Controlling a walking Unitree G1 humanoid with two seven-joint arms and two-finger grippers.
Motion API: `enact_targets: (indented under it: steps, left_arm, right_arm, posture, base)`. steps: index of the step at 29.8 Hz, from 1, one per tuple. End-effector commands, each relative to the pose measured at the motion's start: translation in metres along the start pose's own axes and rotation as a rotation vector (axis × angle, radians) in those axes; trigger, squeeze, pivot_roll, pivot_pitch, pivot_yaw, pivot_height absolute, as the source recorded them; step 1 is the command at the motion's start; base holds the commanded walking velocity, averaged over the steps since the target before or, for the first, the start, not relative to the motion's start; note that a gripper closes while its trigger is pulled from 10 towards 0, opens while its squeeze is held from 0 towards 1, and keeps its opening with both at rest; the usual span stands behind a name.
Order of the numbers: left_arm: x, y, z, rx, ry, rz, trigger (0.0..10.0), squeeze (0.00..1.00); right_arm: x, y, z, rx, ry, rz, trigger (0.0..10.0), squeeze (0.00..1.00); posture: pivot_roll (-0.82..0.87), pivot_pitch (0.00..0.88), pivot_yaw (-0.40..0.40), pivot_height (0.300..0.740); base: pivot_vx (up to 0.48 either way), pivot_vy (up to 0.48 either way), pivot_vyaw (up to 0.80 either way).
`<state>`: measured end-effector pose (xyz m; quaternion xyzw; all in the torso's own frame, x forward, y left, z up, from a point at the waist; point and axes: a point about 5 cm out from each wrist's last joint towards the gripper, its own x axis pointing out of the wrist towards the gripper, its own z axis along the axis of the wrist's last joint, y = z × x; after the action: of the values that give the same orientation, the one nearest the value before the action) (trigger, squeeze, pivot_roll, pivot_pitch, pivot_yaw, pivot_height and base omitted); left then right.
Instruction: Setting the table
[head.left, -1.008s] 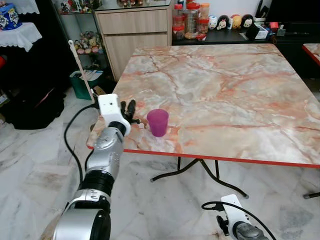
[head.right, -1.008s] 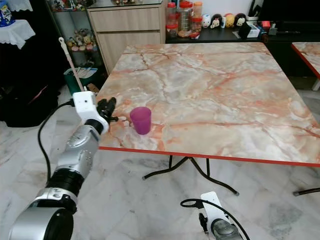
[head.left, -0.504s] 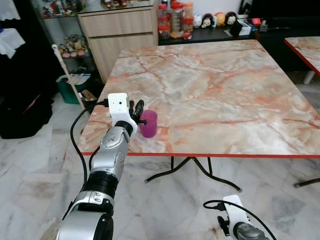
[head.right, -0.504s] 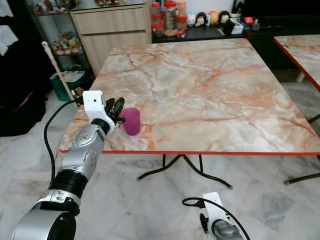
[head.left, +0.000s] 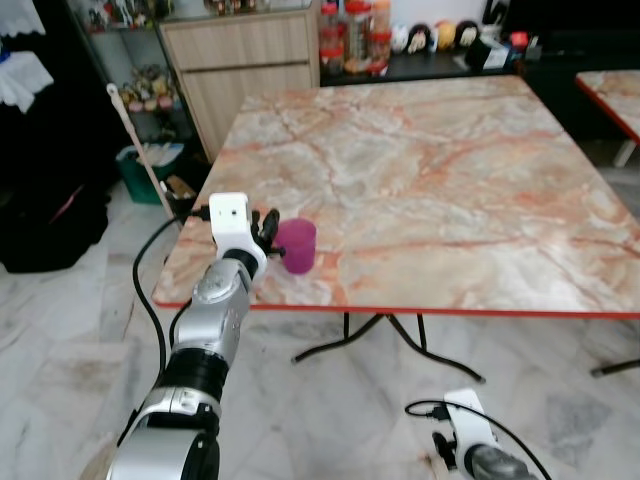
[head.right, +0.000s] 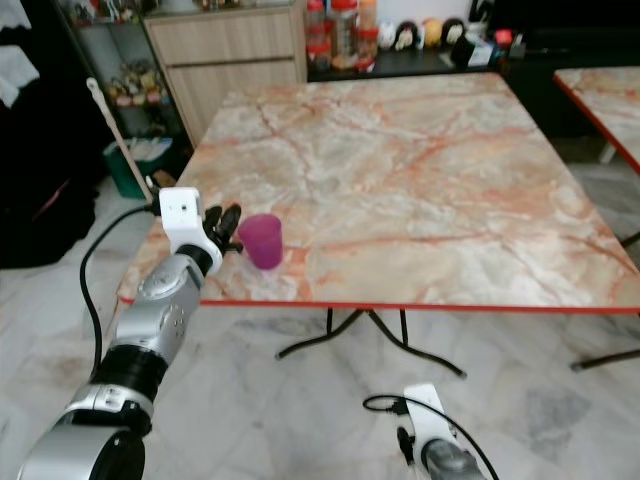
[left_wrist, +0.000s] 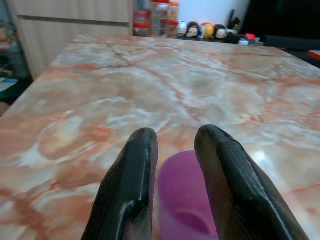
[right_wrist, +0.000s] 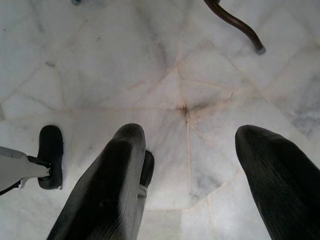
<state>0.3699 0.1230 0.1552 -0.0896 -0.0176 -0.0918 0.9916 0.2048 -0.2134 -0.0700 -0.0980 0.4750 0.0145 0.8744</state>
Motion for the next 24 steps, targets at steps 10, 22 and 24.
enact_targets:
  steps: [10, 22, 24]
  left_arm:
    - [0.0, 0.0023, 0.0115, 0.018, -0.038, 0.013, 10.0, 0.0]
    - [0.0004, 0.0069, 0.0148, 0.015, -0.048, 0.034, 10.0, 0.0]
    - [0.0006, 0.0076, 0.0155, 0.014, -0.051, 0.036, 10.0, 0.0]
  right_arm:
    - [0.0002, 0.0018, 0.0012, 0.017, -0.007, 0.0, 10.0, 0.0]
    - [0.0004, 0.0024, 0.0014, 0.002, 0.001, 0.009, 10.0, 0.0]
    - [0.0004, 0.0025, 0.0016, 0.005, -0.002, 0.007, 10.0, 0.0]
  posture:
    - [-0.08, 0.0, 0.099, 0.74]
    - [-0.07, 0.0, 0.099, 0.74]
    - [-0.07, 0.0, 0.1, 0.74]
  base:
    - [0.0, 0.0, -0.13]
    - [0.123, 0.0, -0.15]
    - [0.249, 0.0, 0.0]
